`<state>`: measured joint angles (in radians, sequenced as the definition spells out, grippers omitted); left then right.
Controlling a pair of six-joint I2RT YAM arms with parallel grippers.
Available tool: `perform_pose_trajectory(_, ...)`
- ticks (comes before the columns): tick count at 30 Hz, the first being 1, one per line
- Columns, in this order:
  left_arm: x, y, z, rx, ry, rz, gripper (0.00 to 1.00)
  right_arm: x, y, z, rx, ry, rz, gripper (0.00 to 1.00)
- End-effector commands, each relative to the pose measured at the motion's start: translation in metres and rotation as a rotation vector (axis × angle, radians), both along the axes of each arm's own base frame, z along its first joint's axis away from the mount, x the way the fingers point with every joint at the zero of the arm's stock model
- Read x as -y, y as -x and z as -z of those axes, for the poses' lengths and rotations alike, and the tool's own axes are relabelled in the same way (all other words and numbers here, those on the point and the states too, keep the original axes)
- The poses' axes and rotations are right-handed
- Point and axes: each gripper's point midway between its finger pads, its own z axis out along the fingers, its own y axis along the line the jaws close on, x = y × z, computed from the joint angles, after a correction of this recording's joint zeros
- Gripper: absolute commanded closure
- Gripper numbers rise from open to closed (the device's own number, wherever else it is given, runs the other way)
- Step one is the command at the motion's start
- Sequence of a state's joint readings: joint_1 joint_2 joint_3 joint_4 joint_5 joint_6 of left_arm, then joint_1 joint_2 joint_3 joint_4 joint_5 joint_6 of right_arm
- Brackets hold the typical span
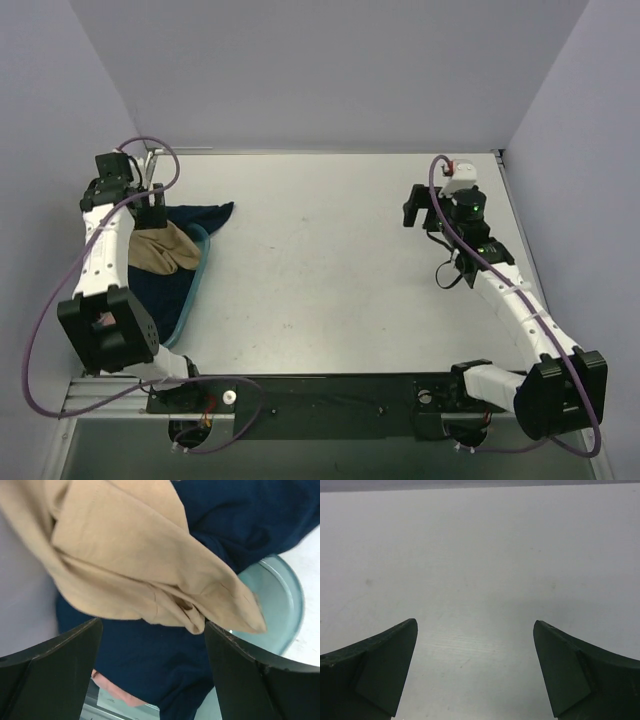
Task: Fold and stack the t-shirts
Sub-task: Grab crumpled tshirt from bin with the left arm
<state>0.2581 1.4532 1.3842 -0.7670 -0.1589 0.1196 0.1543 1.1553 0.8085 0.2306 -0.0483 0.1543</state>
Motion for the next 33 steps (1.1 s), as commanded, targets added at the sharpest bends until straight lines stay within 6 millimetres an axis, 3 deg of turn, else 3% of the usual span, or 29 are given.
perform_pose_trajectory(1,-0.02,-0.022,0.023,-0.13,0.003,-0.105,0.06,-0.046,0.041,0.008,-0.154,0.047,-0.201,0.06)
perform_pose_trajectory(4,-0.04,-0.035,0.027,-0.165,-0.071,-0.156,0.06,-0.057,0.052,0.006,-0.164,0.08,-0.248,0.06)
perform_pose_trajectory(9,-0.043,-0.047,0.052,-0.198,-0.073,-0.131,0.09,-0.069,0.061,0.007,-0.159,0.142,-0.31,0.06)
perform_pose_trajectory(11,-0.038,-0.049,0.065,-0.231,-0.045,-0.106,0.29,-0.067,0.06,0.004,-0.152,0.151,-0.301,0.06)
perform_pose_trajectory(12,-0.036,-0.052,0.065,-0.229,-0.033,-0.094,0.47,-0.066,0.059,0.004,-0.149,0.157,-0.295,0.06)
perform_pose_trajectory(13,-0.036,-0.051,0.069,-0.243,-0.025,-0.088,0.57,-0.066,0.059,0.002,-0.147,0.158,-0.292,0.07)
perform_pose_trajectory(15,-0.033,-0.052,0.063,-0.235,-0.016,-0.081,0.91,-0.066,0.06,-0.002,-0.135,0.155,-0.293,0.06)
perform_pose_trajectory(16,-0.033,-0.053,0.057,-0.22,-0.016,-0.081,1.0,-0.067,0.061,-0.006,-0.126,0.152,-0.298,0.06)
perform_pose_trajectory(18,-0.03,-0.051,0.038,-0.173,-0.019,-0.073,1.0,-0.068,0.064,-0.013,-0.109,0.149,-0.308,0.06)
perform_pose_trajectory(24,-0.009,-0.028,-0.068,0.078,-0.065,0.036,1.0,-0.082,0.068,-0.039,-0.051,0.136,-0.356,0.06)
perform_pose_trajectory(26,-0.002,-0.021,-0.086,0.115,-0.072,0.076,1.0,-0.09,0.068,-0.047,-0.033,0.126,-0.38,0.06)
perform_pose_trajectory(30,0.0,-0.014,-0.086,0.091,-0.066,0.097,1.0,-0.105,0.073,-0.057,-0.013,0.119,-0.431,0.06)
perform_pose_trajectory(32,0.016,-0.015,-0.095,0.122,-0.042,0.146,1.0,-0.11,0.075,-0.063,0.006,0.12,-0.449,0.06)
perform_pose_trajectory(33,0.036,-0.02,-0.104,0.146,-0.046,0.203,1.0,-0.112,0.077,-0.064,0.007,0.121,-0.454,0.06)
